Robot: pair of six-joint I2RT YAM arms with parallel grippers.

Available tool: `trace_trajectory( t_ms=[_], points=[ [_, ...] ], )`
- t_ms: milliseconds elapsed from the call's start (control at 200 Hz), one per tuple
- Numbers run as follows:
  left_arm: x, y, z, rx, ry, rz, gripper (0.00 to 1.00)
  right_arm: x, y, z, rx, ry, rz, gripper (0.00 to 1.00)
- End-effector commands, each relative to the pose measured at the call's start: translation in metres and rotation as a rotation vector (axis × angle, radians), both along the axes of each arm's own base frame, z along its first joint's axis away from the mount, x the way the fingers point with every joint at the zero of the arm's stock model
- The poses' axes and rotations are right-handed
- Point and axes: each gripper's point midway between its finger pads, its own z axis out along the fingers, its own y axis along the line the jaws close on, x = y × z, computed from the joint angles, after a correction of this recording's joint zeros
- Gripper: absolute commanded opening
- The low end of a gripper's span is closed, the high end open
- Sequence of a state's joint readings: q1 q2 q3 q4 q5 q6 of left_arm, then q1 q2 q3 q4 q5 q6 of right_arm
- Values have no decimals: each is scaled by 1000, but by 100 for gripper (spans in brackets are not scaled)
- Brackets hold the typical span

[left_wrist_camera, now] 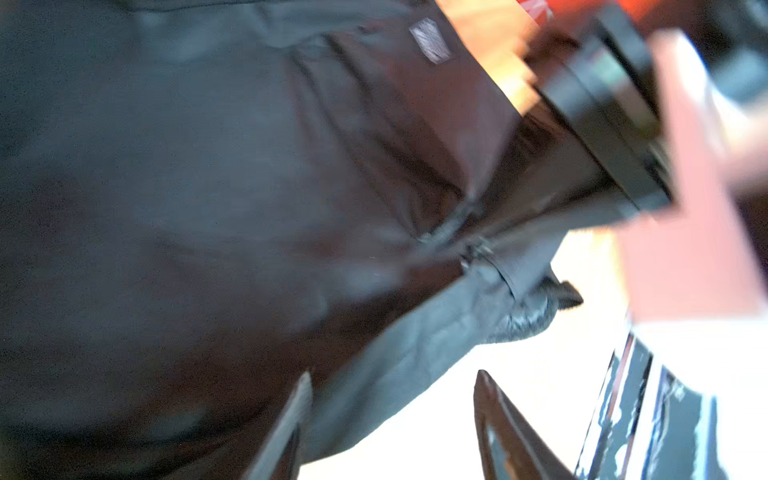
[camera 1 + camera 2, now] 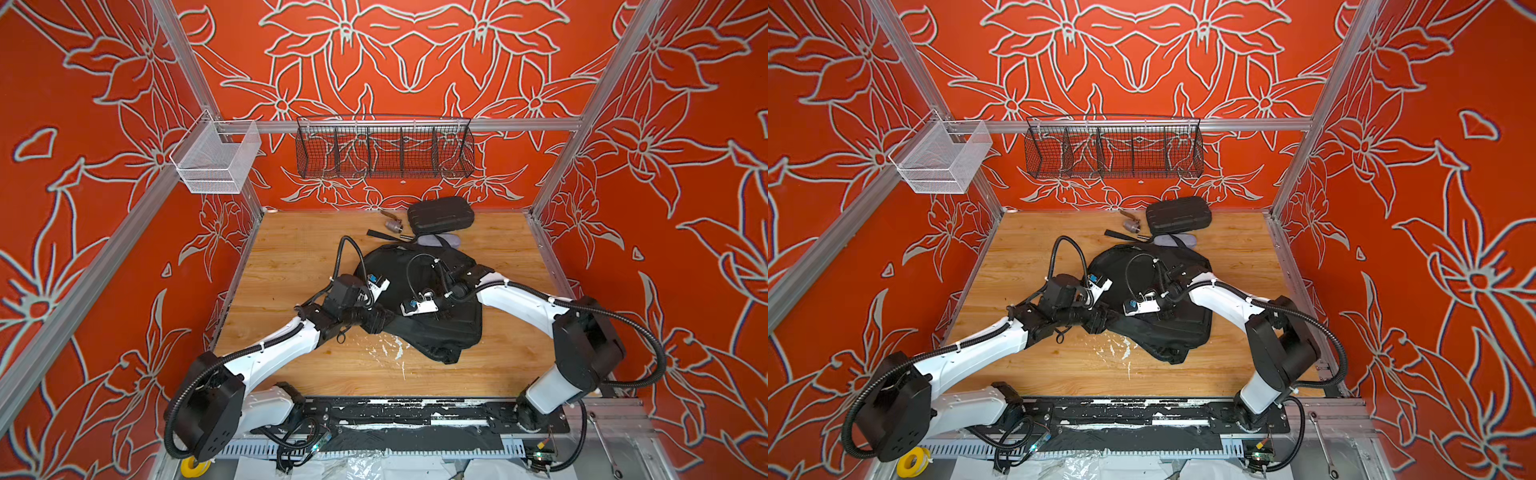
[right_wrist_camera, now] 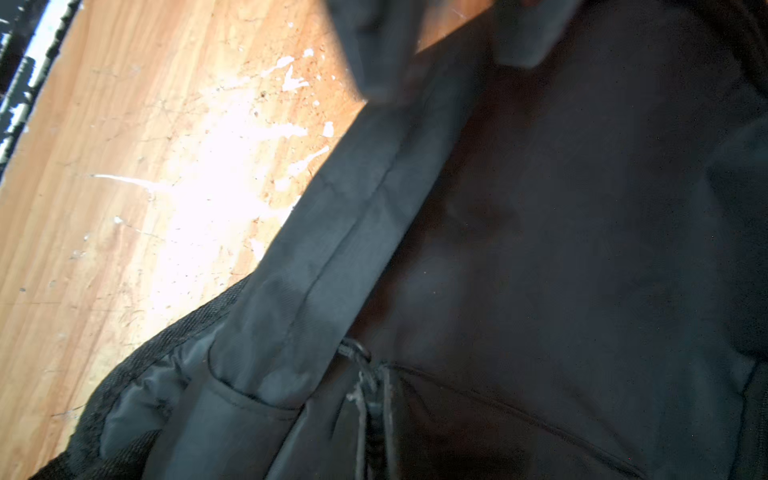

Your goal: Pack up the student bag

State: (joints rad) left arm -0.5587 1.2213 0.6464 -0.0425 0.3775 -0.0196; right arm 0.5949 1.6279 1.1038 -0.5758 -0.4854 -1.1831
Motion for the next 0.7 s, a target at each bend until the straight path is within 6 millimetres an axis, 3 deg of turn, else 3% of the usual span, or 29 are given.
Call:
trace_trajectory(
  t_ms=[0,80,230,275,455,695],
  points=[
    [4,-10,13,3,-144,-73,60,-3,-4,-7,-31,71,-42,0],
    [2,-15,7,22,-137,-96,58,4,-3,-10,-30,59,-72,3],
    [6,-23,7,1,-120,-96,58,18,-3,-13,-22,17,-140,31],
    [7,-25,6,3,-112,-95,58,22,-4,-10,-17,3,-164,34],
    [12,-32,3,56,-70,-114,58,32,-21,26,95,-106,-286,46],
    [17,-49,-17,205,61,-118,59,49,-55,73,213,-69,-743,47]
  ],
)
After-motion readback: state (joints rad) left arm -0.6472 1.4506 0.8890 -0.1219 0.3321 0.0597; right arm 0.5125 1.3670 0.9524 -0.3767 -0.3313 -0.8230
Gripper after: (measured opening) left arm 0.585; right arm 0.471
